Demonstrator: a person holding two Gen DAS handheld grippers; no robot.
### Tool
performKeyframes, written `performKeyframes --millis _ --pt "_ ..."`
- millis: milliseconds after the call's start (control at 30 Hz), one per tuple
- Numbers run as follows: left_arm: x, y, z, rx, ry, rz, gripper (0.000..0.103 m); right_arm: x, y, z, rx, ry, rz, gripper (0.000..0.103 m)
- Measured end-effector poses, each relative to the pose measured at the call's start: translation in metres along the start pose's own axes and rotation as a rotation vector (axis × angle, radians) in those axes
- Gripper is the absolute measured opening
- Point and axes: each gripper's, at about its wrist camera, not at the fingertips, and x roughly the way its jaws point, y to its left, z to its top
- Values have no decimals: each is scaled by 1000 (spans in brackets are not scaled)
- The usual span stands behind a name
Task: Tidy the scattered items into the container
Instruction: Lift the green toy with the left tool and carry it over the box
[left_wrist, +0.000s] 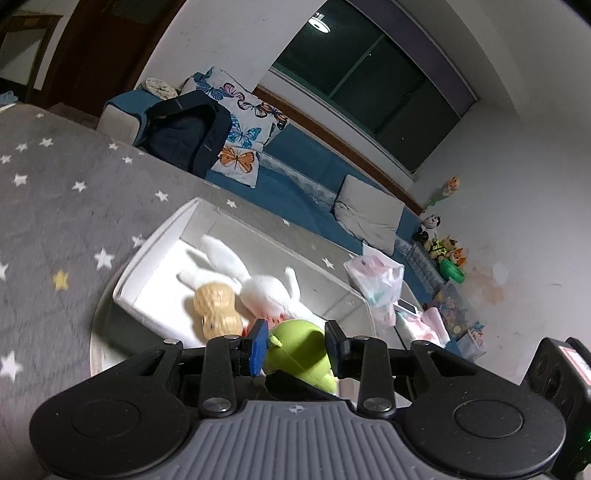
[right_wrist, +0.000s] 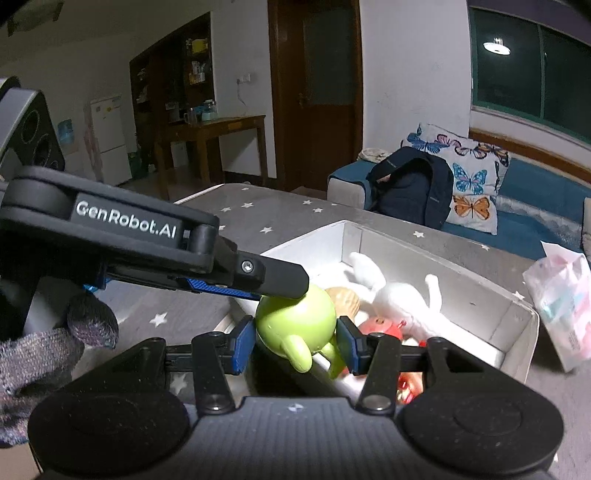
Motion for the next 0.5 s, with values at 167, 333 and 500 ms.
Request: performKeyframes --millis 167,333,500 --pt "21 4 14 7 3 17 35 21 -15 13 5 20 -9 48" --pt "45 6 25 0 16 19 35 39 -35 19 32 34 -20 48" --pt "69 -3 29 23 34 -2 36 43 -56 20 48 34 -56 48"
